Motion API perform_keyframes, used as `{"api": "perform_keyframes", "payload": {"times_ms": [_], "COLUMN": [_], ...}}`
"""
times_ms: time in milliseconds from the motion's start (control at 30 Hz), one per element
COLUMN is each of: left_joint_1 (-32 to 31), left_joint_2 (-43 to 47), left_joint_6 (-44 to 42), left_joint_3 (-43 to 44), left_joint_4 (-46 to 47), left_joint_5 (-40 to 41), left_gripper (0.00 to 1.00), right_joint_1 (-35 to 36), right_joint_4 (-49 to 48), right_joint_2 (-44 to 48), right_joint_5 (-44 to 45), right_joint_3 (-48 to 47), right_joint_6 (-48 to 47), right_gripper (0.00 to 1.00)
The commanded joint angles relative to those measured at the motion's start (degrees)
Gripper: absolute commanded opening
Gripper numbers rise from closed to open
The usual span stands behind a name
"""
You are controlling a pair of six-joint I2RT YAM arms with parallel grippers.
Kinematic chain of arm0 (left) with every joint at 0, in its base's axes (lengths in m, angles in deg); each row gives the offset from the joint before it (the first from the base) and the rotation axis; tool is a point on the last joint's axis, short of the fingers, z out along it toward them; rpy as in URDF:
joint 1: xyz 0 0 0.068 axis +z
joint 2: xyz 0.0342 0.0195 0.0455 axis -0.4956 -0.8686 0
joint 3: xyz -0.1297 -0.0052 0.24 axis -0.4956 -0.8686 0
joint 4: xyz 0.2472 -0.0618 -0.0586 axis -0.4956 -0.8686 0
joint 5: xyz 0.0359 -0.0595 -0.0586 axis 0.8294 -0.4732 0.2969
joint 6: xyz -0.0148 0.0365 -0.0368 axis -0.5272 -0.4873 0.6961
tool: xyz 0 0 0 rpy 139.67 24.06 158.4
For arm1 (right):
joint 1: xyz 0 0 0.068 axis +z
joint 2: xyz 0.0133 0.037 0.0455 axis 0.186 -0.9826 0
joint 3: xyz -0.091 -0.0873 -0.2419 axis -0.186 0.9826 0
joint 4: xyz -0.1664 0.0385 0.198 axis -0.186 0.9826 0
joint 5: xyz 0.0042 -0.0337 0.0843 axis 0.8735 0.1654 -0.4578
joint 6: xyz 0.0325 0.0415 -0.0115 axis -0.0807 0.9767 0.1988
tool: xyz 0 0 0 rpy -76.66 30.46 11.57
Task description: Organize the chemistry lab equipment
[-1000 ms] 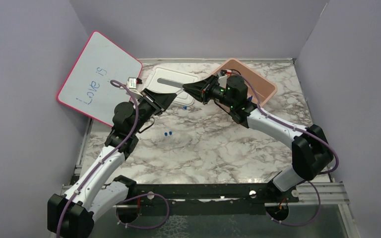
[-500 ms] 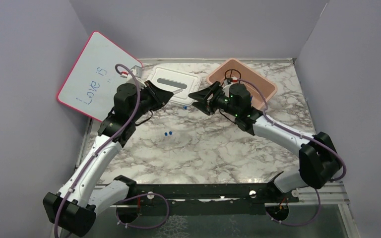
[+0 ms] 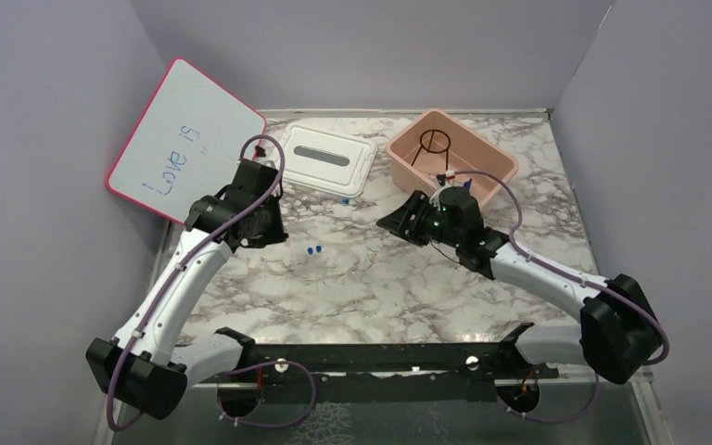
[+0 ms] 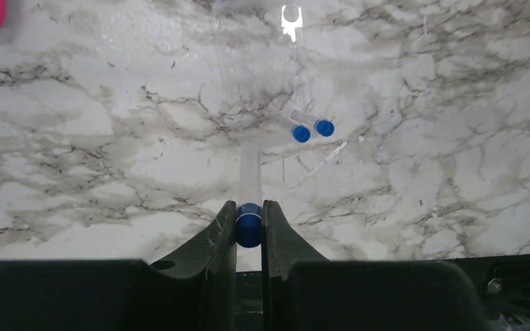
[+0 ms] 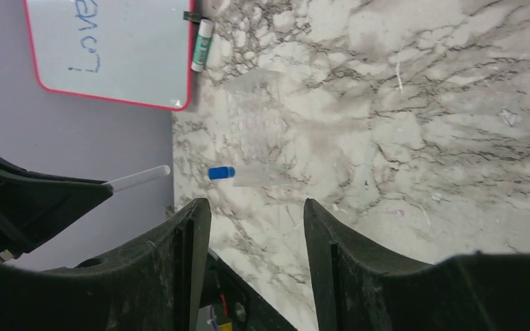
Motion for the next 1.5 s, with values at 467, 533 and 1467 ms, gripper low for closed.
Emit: {"api": "perform_keyframes", "payload": {"times_ms": [467, 533, 1467], "left_joint_1": [-5.10, -5.10, -5.09], "left_joint_2": [-12.88, -13.91, -17.68], "left_joint_6": [-7.26, -7.29, -7.52], "left_joint_3": [-1.66, -2.14, -3.84], "left_joint_4": [-0.96, 0.23, 4.37], "left_joint_5": [-6.41, -6.53, -2.08], "left_gripper": [0.09, 0.09, 0.14], "right_joint_1": [-0.21, -0.24, -0.20], "right_joint_4": [-1.72, -1.49, -0.95], "right_joint_2": [-6.62, -6.66, -7.48], "right_joint_5": [-3.95, -3.89, -4.37], "right_joint_3": [4.10, 4.06, 4.74], "right_joint_6": [-2.73, -2.65, -1.86], "right_gripper": [0.54, 0.54, 0.53]}}
